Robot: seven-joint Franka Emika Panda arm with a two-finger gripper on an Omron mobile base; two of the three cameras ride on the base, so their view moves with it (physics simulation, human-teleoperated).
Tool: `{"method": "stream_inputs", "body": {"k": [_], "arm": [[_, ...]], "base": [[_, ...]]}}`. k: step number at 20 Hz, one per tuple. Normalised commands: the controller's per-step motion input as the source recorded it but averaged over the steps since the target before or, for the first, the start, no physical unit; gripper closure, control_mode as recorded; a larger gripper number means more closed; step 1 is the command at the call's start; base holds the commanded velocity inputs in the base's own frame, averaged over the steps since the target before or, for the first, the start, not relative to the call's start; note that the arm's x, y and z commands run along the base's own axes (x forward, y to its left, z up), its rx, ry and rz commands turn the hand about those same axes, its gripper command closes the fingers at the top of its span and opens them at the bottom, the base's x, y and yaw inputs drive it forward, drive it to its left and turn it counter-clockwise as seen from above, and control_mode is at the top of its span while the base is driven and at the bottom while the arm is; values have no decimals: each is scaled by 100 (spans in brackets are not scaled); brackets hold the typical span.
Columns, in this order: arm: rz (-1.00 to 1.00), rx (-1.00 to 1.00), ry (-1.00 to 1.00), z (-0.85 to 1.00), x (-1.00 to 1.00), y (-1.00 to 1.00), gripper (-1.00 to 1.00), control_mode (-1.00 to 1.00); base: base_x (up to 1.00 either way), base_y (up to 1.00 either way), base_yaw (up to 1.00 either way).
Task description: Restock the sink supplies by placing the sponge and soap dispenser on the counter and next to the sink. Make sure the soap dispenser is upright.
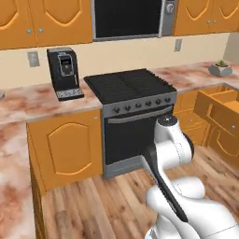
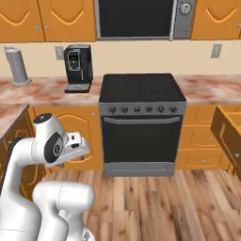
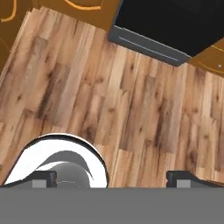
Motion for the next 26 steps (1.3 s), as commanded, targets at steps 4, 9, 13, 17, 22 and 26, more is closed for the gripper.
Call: {"method": "stream_inputs", "body": {"k": [4,9,13,17,22,26], "arm": [[0,0,0,0,0,0,-100,100],[0,0,0,0,0,0,-100,100],[0,0,0,0,0,0,-100,100],[0,0,0,0,0,0,-100,100],[0,0,0,0,0,0,-100,100],[0,0,0,0,0,0,-100,100]], "base": [[9,-2,-97],[54,-8,-80],[85,8,-70],[89,37,-65],[91,60,-61],[83,63,-57]]}}
